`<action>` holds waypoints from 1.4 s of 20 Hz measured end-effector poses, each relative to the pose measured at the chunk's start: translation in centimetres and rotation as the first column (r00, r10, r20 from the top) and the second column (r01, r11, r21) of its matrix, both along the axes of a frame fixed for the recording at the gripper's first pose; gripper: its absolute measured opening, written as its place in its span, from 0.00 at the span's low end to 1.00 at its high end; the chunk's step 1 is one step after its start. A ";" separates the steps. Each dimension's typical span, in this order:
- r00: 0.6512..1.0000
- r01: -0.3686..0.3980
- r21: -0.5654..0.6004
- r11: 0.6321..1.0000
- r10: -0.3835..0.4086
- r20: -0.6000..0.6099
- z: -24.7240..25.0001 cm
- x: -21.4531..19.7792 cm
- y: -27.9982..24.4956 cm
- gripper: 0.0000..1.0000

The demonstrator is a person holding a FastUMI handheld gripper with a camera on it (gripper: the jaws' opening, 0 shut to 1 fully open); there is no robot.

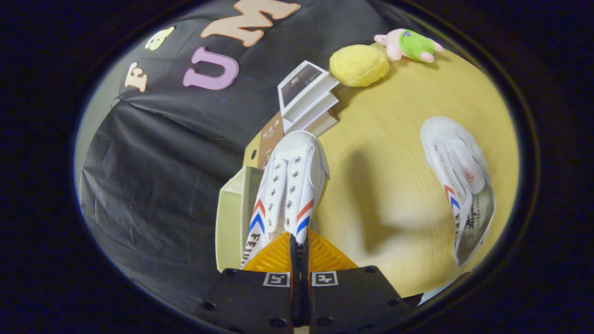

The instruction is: Open the storage box then place both shoes into the box .Put the left shoe in first, then the right shoe, with the right side of both shoes facing outward in a uniform manner.

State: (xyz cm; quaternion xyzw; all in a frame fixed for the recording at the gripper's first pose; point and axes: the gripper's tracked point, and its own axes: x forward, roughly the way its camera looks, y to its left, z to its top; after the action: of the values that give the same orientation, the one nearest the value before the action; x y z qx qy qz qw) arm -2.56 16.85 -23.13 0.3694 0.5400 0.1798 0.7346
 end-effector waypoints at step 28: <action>0.968 -0.242 -0.203 0.949 0.251 0.024 -1.1 -3.9 20.2 0.03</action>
State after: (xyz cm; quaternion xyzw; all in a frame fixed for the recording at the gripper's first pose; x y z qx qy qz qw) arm -6.46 37.08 -24.21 0.2193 0.5789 0.2244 0.7526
